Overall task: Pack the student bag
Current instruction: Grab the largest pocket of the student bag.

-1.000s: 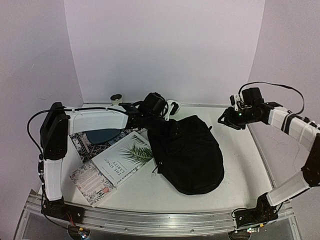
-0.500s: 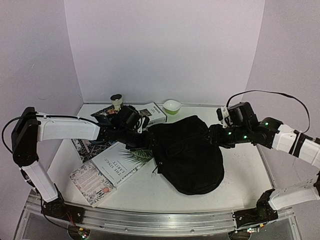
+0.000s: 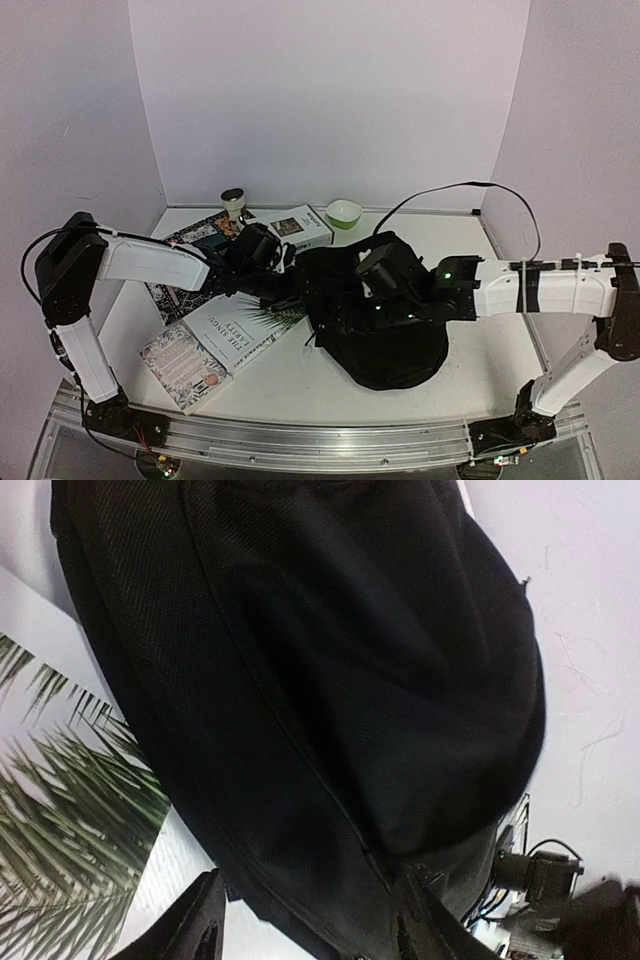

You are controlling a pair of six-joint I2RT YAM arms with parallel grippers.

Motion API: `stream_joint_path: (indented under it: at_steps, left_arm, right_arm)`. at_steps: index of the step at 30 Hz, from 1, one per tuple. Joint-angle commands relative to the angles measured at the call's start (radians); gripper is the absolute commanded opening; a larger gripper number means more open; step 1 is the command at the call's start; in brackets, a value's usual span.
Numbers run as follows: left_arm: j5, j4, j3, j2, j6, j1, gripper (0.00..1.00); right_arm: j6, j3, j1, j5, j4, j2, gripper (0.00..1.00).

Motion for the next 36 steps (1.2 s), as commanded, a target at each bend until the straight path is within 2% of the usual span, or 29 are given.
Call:
stream_joint_path:
  at_steps: [1, 5, 10, 15, 27, 36]
  left_arm:
    - [0.068, 0.093, 0.024, 0.072, -0.046, 0.001, 0.50]
    - [0.088, 0.106, 0.011, 0.091, -0.055, 0.001, 0.41]
    - [0.129, 0.148, -0.001, 0.085, -0.065, -0.002, 0.16]
    - [0.155, 0.167, 0.004, 0.065, -0.084, -0.010, 0.00]
    - [0.135, 0.184, 0.031, 0.018, -0.162, -0.041, 0.00]
    - [0.113, 0.187, 0.037, -0.003, -0.191, -0.054, 0.00]
  right_arm:
    - [0.065, 0.094, 0.053, 0.040, 0.021, 0.074, 0.59]
    - [0.099, 0.128, 0.080, 0.028, 0.022, 0.134, 0.59]
    - [0.144, 0.165, 0.104, 0.017, 0.021, 0.207, 0.59]
    - [0.192, 0.192, 0.107, 0.048, -0.008, 0.258, 0.55]
    - [0.293, 0.203, 0.107, 0.129, -0.046, 0.306, 0.39]
    - [0.371, 0.201, 0.106, 0.201, -0.115, 0.337, 0.34]
